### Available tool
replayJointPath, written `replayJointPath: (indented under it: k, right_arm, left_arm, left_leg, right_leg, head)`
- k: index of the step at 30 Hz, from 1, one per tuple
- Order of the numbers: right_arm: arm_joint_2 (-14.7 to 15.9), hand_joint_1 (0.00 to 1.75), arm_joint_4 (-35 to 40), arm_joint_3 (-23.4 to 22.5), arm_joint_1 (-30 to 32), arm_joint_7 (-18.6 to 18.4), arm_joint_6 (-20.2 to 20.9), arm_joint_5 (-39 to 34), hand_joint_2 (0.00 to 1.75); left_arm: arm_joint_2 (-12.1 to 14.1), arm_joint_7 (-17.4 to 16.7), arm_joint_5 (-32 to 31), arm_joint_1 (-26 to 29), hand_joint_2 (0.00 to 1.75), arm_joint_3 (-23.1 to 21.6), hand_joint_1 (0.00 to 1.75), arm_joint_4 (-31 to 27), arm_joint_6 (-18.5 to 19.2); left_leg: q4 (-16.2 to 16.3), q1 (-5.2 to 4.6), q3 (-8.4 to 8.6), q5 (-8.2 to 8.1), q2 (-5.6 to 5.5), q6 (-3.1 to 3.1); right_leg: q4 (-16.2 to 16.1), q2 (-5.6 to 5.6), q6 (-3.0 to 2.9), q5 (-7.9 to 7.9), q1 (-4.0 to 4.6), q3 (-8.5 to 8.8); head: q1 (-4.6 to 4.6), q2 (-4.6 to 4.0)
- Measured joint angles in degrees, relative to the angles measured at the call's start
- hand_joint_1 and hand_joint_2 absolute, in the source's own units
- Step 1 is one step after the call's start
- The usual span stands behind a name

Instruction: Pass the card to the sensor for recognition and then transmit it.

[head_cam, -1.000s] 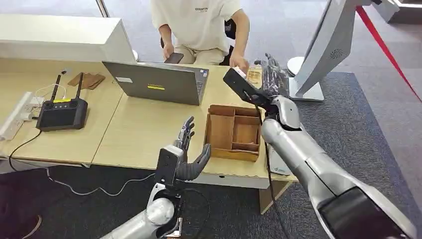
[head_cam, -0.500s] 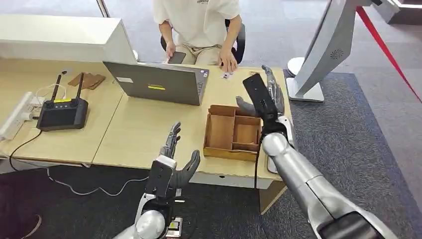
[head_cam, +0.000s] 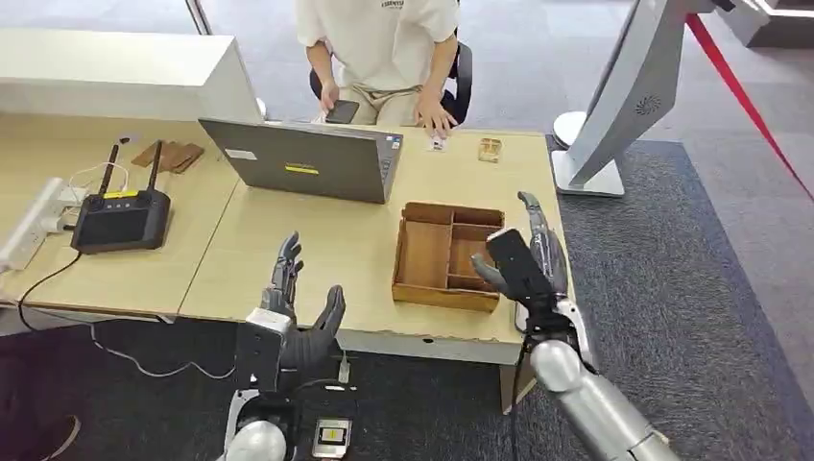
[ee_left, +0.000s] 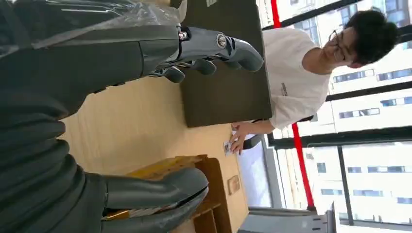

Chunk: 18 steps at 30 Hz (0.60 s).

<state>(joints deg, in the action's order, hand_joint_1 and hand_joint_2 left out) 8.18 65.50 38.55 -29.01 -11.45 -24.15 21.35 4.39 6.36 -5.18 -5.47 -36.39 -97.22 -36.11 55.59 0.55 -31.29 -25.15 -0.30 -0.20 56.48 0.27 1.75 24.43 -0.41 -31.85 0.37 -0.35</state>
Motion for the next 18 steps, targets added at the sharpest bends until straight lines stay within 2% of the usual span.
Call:
replayJointPath:
  k: [5,10,14,18]
  right_arm:
    - [2.4,0.0,6.5,-0.3,3.5,-2.3,1.4,4.4,1.75]
    - [4.2,0.0,11.7,-0.2,6.3,-6.6,4.2,16.8,1.75]
    - [4.8,0.0,13.6,0.3,7.5,-9.6,8.7,29.9,1.75]
    - [4.8,0.0,14.1,1.0,8.2,-10.2,9.7,33.9,1.75]
  left_arm:
    - [0.2,-0.2,0.0,0.7,1.75,0.9,0.0,-2.0,0.0]
    - [0.4,-0.1,0.8,0.8,1.75,1.2,0.0,-2.8,0.0]
    - [0.5,0.4,1.8,0.4,1.75,1.2,0.0,-3.0,0.0]
    - [0.5,0.5,2.2,0.3,1.75,1.2,0.0,-3.0,0.0]
  left_leg:
    - [0.0,0.01,0.02,0.01,0.01,0.0]
    - [0.0,0.01,0.02,0.02,0.01,0.0]
    - [0.0,0.0,0.01,0.02,0.02,0.0]
    - [0.0,0.0,0.01,0.02,0.02,0.0]
  right_leg:
    - [0.0,0.01,-0.01,0.0,0.0,-0.01]
    - [0.0,0.01,-0.01,-0.01,0.0,0.0]
    - [0.0,0.02,-0.01,-0.01,0.0,0.0]
    - [0.0,0.02,-0.01,-0.01,0.0,0.0]
  head:
    - [0.0,0.0]
    - [-0.02,0.0]
    - [0.0,0.0]
    - [0.0,0.0]
